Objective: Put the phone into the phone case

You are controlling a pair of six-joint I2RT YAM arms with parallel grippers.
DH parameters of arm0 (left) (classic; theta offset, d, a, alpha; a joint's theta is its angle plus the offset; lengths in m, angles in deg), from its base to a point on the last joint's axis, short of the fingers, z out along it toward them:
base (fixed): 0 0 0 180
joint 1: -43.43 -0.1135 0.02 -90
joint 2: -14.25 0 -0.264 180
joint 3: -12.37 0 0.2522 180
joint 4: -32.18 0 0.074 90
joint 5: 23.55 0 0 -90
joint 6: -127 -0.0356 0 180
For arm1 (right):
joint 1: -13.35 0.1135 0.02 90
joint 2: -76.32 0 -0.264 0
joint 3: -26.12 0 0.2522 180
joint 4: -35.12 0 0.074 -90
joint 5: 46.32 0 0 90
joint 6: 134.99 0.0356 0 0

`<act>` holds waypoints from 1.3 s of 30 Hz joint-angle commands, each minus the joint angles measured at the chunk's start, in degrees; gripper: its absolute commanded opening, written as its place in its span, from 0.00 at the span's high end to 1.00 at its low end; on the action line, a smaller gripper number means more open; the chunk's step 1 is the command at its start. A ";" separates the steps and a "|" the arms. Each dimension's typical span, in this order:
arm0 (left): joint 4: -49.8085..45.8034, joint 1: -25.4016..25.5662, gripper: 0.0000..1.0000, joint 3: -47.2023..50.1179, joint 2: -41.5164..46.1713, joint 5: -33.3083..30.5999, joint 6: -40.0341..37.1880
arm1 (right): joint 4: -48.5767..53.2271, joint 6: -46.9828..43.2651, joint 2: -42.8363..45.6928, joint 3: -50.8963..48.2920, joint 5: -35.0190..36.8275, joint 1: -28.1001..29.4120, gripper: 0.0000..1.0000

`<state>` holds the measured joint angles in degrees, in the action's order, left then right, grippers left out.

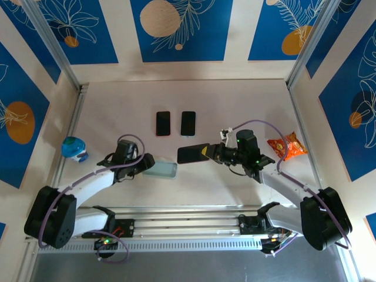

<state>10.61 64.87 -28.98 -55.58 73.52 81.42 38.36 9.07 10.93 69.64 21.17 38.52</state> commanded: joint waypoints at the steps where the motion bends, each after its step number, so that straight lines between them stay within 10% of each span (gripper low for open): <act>1: 2.50 -0.58 0.31 1.13 -2.17 1.42 -1.36 | -1.36 -0.78 0.28 0.08 -0.51 0.65 1.00; 24: 10.48 7.83 0.32 0.26 -1.10 3.64 5.22 | -1.05 -0.54 -1.73 -0.27 2.14 2.56 1.00; 39: 4.31 1.22 0.31 1.07 6.43 0.28 0.75 | -10.37 5.12 -11.12 2.52 11.26 15.50 1.00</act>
<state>16.23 67.79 -27.80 -49.43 73.85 84.20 34.47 11.96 1.19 69.53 29.63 52.09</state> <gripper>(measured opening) 0.688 0.111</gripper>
